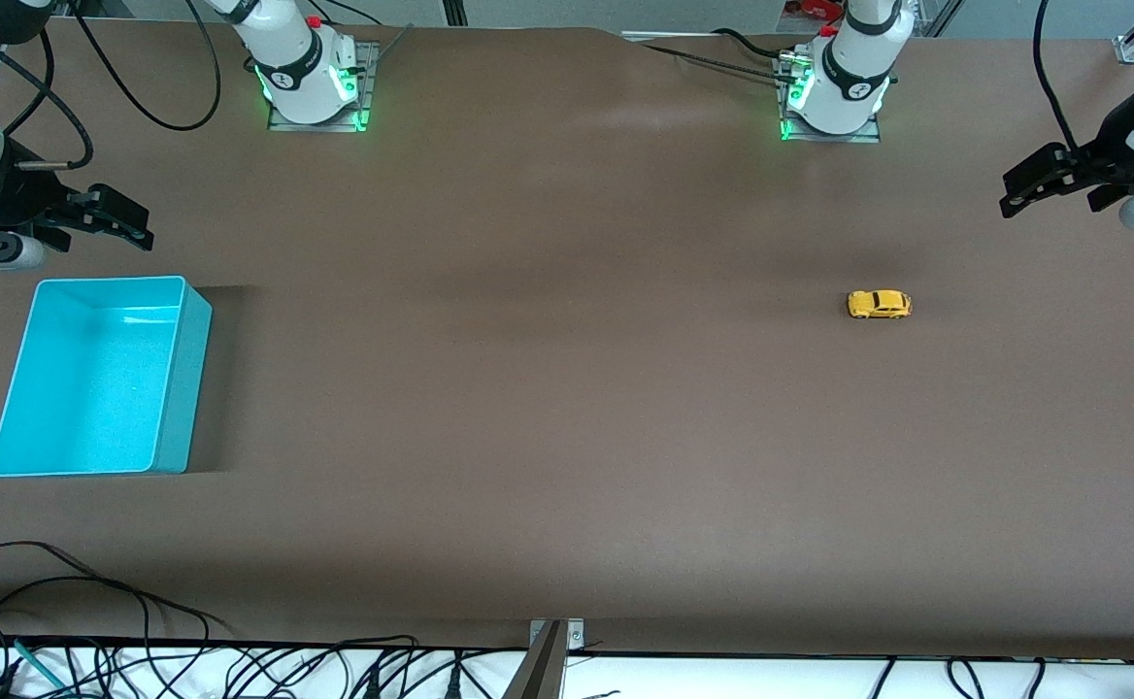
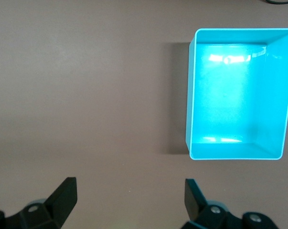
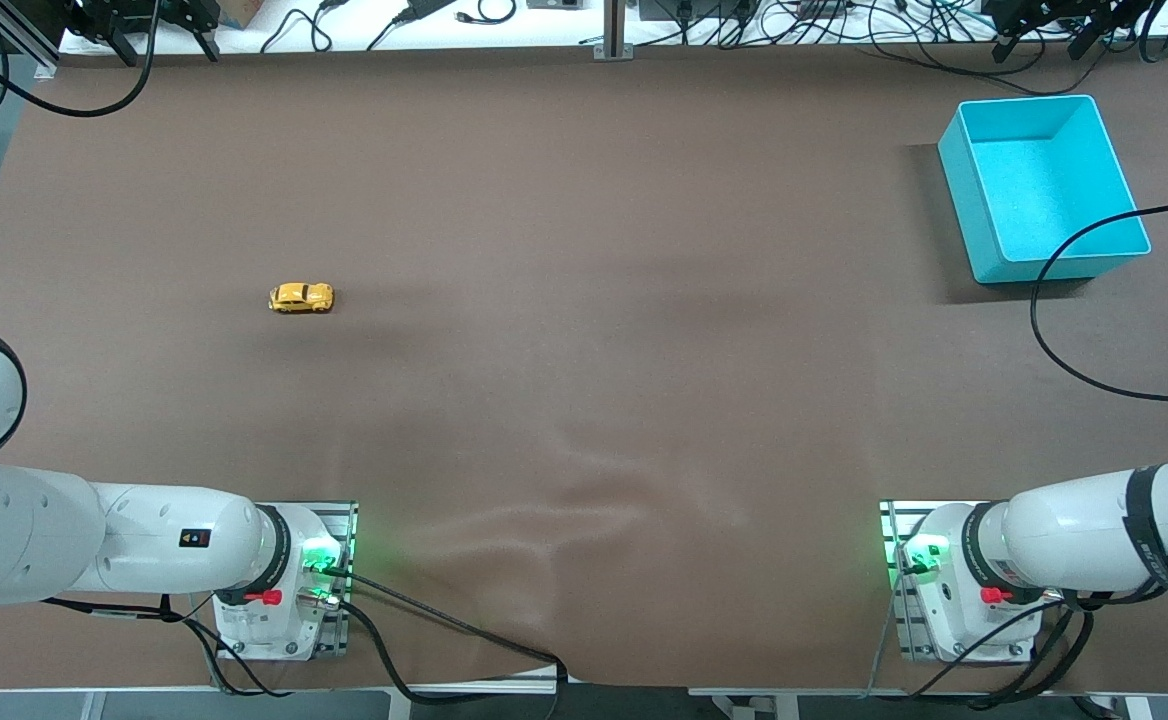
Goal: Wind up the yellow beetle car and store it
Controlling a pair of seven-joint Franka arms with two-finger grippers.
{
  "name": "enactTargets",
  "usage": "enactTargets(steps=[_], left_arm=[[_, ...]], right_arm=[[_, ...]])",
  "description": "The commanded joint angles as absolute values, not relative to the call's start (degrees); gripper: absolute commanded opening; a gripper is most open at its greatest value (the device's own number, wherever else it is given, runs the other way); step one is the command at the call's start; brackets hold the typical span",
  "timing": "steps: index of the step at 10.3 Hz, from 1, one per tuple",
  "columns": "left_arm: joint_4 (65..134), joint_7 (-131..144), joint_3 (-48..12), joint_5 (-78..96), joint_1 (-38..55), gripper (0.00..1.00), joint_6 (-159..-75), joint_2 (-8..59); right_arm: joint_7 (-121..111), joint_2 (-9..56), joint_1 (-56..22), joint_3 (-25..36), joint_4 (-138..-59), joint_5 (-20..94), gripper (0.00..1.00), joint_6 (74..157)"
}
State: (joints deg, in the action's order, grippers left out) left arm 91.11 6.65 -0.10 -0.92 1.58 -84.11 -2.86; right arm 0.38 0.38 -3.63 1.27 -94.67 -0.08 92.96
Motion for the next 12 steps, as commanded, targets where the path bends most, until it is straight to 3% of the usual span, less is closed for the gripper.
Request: enactTargets(steps=[1, 6, 12], left_arm=[[90.3, 6.2, -0.4, 0.0, 0.9, 1.00, -83.5, -2.6], [90.7, 5.9, -0.4, 0.1, 0.4, 1.00, -83.5, -2.5], [96.0, 5.9, -0.5, -0.4, 0.4, 1.00, -87.3, -2.2]], right_arm=[[1.0, 0.6, -3.3, 0.7, -93.6, 0.7, 1.00, 92.5], [0.9, 0.7, -3.3, 0.8, -93.6, 0.7, 1.00, 92.5], [0.9, 0.7, -3.3, 0.8, -93.6, 0.8, 1.00, 92.6]])
